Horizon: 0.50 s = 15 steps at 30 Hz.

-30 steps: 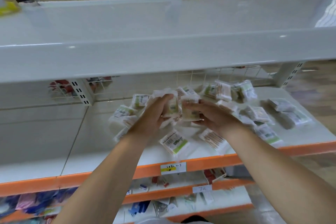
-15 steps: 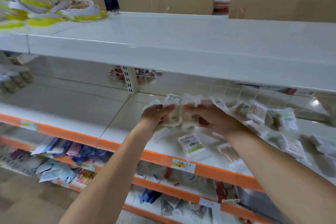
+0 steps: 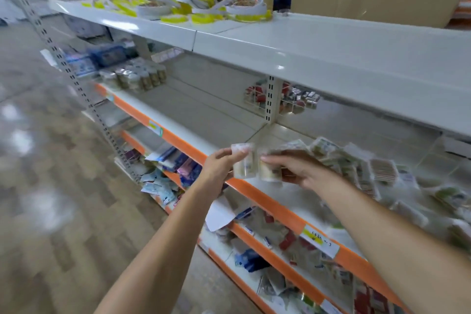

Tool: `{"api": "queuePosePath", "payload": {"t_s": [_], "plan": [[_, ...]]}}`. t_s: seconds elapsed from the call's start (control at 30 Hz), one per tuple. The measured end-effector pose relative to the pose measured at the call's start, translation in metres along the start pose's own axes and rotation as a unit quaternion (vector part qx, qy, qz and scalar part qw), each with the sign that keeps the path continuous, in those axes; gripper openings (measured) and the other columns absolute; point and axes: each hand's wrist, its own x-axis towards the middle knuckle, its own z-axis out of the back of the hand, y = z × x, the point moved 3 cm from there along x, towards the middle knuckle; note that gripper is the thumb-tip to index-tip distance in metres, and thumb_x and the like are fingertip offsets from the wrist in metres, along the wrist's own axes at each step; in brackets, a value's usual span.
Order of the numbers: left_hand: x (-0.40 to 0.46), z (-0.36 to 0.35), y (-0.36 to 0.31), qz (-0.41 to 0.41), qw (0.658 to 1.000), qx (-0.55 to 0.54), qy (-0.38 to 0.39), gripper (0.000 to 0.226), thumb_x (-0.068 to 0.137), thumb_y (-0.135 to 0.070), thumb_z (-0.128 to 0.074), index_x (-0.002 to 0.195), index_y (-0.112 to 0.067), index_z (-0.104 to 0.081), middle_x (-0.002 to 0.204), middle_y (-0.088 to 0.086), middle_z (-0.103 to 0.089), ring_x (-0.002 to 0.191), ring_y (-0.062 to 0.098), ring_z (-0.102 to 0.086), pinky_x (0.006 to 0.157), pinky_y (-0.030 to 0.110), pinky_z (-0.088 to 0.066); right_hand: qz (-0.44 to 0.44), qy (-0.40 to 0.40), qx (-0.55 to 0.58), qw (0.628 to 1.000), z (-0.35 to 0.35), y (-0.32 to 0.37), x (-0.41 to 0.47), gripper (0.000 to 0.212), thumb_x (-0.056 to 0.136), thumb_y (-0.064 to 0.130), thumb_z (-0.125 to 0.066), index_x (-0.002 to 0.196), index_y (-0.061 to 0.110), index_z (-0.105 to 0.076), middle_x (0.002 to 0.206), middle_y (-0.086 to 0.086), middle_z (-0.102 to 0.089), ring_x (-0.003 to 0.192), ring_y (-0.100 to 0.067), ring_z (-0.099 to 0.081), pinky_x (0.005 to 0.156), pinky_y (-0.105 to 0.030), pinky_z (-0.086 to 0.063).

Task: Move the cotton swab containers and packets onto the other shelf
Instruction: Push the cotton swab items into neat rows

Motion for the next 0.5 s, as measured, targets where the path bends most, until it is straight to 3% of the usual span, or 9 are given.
{"api": "queuePosePath", "payload": {"t_s": [0.07,0.17,0.3,0.37,0.43,0.47,0.5], "plan": [[-0.004,0.022,0.002,-0.002,1.000,-0.009,-0.019,0.048,0.078,-0.040,-0.082,0.116,-0.014,-0.069,0.112,0.009,-0.074,0.104,0.027,-0.071,0.094,0.041,-0.054,-0.007,0.019,-0.003,1.000,-0.022,0.001,0.011,0.033,0.069,0.031,-0.090,0.097,0.020,-0.078,0.091,0.005,-0.079,0.091,-0.012,-0.073,0.071,-0.024,-0.055],[-0.008,0.057,0.004,-0.002,0.998,-0.026,-0.051,0.042,0.081,-0.033,-0.080,0.114,-0.010,-0.069,0.109,0.014,-0.074,0.093,0.029,-0.073,0.075,0.036,-0.056,-0.009,0.049,-0.004,0.999,-0.058,0.006,0.026,0.044,0.071,0.028,-0.090,0.110,0.015,-0.073,0.100,0.001,-0.079,0.097,-0.014,-0.074,0.068,-0.022,-0.055],[-0.008,0.103,0.001,-0.003,0.997,-0.034,-0.069,0.040,0.085,-0.029,-0.077,0.118,-0.008,-0.068,0.114,0.014,-0.073,0.102,0.030,-0.072,0.096,0.048,-0.055,0.001,0.091,-0.012,0.996,-0.107,0.018,0.047,0.036,0.077,0.023,-0.086,0.109,0.012,-0.074,0.096,-0.003,-0.079,0.087,-0.013,-0.076,0.070,-0.028,-0.062],[-0.008,0.128,-0.003,-0.004,0.996,-0.036,-0.076,0.042,0.086,-0.029,-0.076,0.121,-0.007,-0.066,0.114,0.013,-0.073,0.102,0.029,-0.072,0.096,0.048,-0.055,0.009,0.099,-0.016,0.995,-0.134,0.024,0.056,0.028,0.078,0.019,-0.084,0.104,0.011,-0.076,0.093,-0.007,-0.079,0.082,-0.015,-0.076,0.078,-0.040,-0.062],[-0.005,0.153,-0.007,-0.008,0.996,-0.036,-0.086,0.042,0.087,-0.027,-0.075,0.122,-0.006,-0.065,0.115,0.014,-0.073,0.103,0.029,-0.071,0.094,0.044,-0.057,0.005,0.110,-0.003,0.994,-0.160,0.028,0.066,0.032,0.077,0.015,-0.085,0.106,0.007,-0.075,0.088,-0.012,-0.079,0.079,-0.021,-0.077,0.069,-0.042,-0.063],[-0.003,0.166,-0.010,-0.010,0.995,-0.038,-0.094,0.041,0.088,-0.026,-0.075,0.121,-0.005,-0.065,0.116,0.015,-0.072,0.104,0.029,-0.071,0.092,0.042,-0.058,0.000,0.114,0.004,0.993,-0.174,0.029,0.072,0.035,0.077,0.013,-0.085,0.109,0.004,-0.075,0.088,-0.015,-0.078,0.084,-0.029,-0.076,0.071,-0.046,-0.063],[0.000,0.179,-0.012,-0.013,0.994,-0.040,-0.103,0.039,0.088,-0.024,-0.074,0.121,-0.005,-0.065,0.117,0.016,-0.071,0.105,0.030,-0.071,0.090,0.040,-0.058,-0.002,0.114,0.001,0.993,-0.188,0.030,0.078,0.036,0.076,0.014,-0.085,0.109,0.004,-0.075,0.090,-0.019,-0.077,0.094,-0.038,-0.073,0.082,-0.056,-0.060]]}}
